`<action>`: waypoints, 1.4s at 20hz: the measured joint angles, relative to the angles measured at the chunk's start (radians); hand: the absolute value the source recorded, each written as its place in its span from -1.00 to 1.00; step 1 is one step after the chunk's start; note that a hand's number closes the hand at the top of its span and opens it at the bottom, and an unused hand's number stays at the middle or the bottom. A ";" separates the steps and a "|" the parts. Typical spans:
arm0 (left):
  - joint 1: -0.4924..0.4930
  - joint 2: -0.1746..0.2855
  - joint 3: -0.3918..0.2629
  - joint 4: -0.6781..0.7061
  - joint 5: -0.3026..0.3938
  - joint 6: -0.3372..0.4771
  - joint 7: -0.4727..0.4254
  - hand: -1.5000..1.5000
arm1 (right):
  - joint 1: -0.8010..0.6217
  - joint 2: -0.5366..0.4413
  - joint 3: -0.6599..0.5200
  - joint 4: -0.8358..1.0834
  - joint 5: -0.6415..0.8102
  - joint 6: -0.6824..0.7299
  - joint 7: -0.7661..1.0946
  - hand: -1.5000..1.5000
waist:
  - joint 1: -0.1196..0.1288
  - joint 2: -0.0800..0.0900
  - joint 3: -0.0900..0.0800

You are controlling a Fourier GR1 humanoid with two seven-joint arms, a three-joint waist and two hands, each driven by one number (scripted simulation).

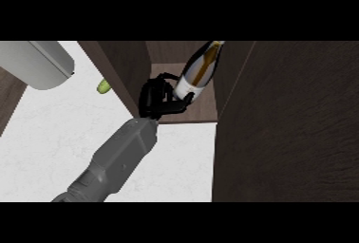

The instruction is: Pick up the wine, place it into the cabinet and close the cabinet

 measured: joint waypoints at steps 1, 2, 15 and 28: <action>0.000 0.000 -0.011 -0.003 0.009 0.008 0.000 1.00 | -0.011 -0.003 -0.004 -0.001 -0.005 -0.003 0.009 -1.00 | -0.001 0.000 0.000; -0.006 0.000 -0.006 0.011 0.012 0.002 -0.001 1.00 | 0.000 -0.002 -0.001 -0.004 0.001 0.001 0.002 -1.00 | -0.001 0.000 0.000; -0.096 -0.002 0.020 0.164 0.031 0.010 0.011 1.00 | 0.001 -0.008 -0.006 -0.005 -0.020 0.016 -0.004 -1.00 | -0.018 0.005 0.000; -0.122 -0.005 0.077 0.230 0.016 -0.037 -0.140 -1.00 | -0.008 0.003 0.024 -0.027 0.016 -0.004 0.015 -1.00 | -0.018 0.012 -0.005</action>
